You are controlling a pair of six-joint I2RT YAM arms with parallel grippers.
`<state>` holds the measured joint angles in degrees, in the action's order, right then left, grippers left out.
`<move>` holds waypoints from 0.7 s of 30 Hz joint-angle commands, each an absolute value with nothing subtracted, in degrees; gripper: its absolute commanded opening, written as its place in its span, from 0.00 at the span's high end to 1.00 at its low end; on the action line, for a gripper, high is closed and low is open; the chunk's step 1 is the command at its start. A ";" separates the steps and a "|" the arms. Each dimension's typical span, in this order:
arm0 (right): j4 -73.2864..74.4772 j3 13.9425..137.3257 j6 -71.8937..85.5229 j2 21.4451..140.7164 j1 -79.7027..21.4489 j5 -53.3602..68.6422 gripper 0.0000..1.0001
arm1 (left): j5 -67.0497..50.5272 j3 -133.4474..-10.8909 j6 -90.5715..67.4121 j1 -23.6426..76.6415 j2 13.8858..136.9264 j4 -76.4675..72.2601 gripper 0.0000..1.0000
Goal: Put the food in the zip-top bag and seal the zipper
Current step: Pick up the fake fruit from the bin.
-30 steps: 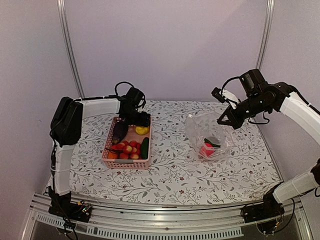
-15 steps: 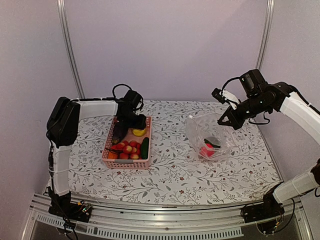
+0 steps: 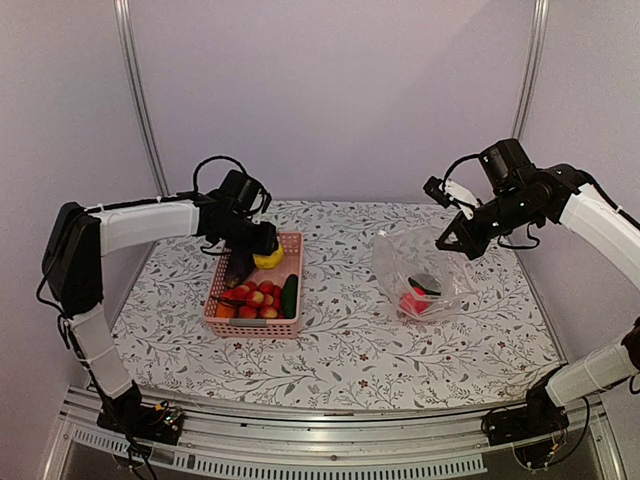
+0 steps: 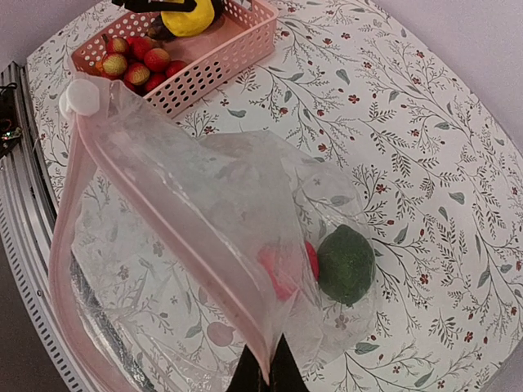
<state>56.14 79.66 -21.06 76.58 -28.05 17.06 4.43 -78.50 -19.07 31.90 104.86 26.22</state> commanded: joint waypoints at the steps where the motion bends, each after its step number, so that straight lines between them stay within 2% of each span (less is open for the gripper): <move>1: 55.77 79.06 -21.45 76.18 -27.86 16.75 1.00 | 5.15 -77.67 -19.42 34.37 99.86 23.49 0.59; 10: 56.75 80.96 -21.45 77.55 -27.86 16.75 1.00 | 6.08 -81.17 -18.17 43.83 88.80 18.85 0.63; 17: 57.34 82.99 -20.75 79.80 -27.91 16.94 1.00 | 1.33 -77.27 -17.22 54.30 83.47 1.68 0.66; 21: 57.64 84.64 -20.32 80.56 -27.86 16.53 1.00 | -2.28 -76.17 -17.45 58.94 85.32 -7.46 0.66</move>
<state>56.60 82.04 -20.95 79.66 -28.05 17.02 1.83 -78.02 -18.06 55.40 83.53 3.42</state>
